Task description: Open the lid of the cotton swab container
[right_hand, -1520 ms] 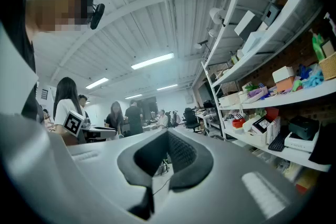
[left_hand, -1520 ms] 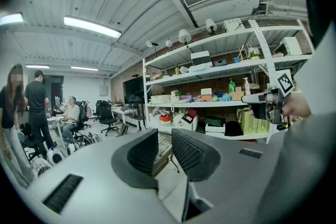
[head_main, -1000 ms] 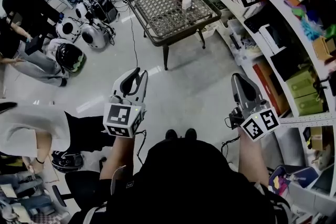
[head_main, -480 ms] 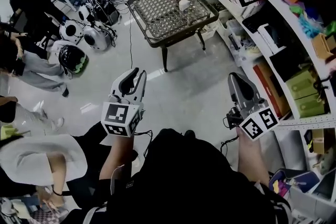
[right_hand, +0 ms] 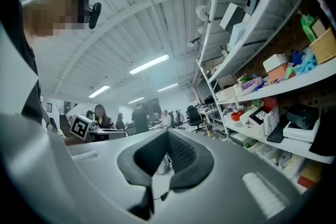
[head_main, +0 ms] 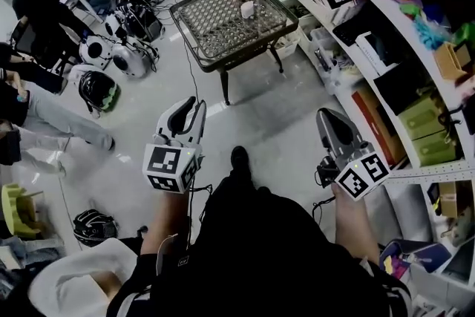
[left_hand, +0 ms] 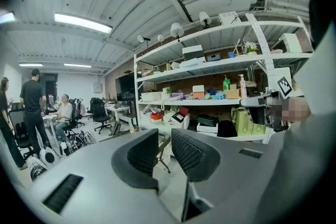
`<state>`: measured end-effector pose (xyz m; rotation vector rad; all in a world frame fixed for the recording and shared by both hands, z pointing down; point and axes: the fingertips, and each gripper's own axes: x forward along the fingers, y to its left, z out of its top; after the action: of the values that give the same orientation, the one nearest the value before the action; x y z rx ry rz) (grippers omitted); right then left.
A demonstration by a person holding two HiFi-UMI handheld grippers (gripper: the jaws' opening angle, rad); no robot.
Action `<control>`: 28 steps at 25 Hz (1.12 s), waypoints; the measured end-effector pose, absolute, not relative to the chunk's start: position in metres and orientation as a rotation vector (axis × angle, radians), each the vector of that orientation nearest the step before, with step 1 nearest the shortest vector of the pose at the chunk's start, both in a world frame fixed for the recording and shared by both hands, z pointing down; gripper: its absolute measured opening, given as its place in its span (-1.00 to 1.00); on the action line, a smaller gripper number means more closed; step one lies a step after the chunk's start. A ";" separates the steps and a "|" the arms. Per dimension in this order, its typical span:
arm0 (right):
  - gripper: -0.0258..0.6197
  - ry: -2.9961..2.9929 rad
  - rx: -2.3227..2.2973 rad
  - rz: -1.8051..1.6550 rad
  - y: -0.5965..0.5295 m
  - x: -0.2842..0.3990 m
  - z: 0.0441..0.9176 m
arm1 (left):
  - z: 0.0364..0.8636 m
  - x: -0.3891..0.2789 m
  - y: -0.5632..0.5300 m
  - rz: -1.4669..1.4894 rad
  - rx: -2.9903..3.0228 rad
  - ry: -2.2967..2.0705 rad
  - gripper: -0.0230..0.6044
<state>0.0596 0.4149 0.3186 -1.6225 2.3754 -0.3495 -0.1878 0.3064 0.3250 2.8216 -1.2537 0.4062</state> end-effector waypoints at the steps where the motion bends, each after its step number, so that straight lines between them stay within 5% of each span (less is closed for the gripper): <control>1: -0.89 2.371 -1.623 -0.354 0.412 0.062 0.319 | 0.326 -0.185 0.303 0.409 2.825 -1.248 -0.68; 28: -0.89 2.389 -1.620 -0.474 0.187 0.036 0.333 | 0.349 -0.188 0.085 0.417 2.803 -1.167 -0.68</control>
<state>0.0365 0.1868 0.3325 -1.6199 2.3894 -0.4740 -0.1877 0.0852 0.3491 2.8028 -1.1667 0.4171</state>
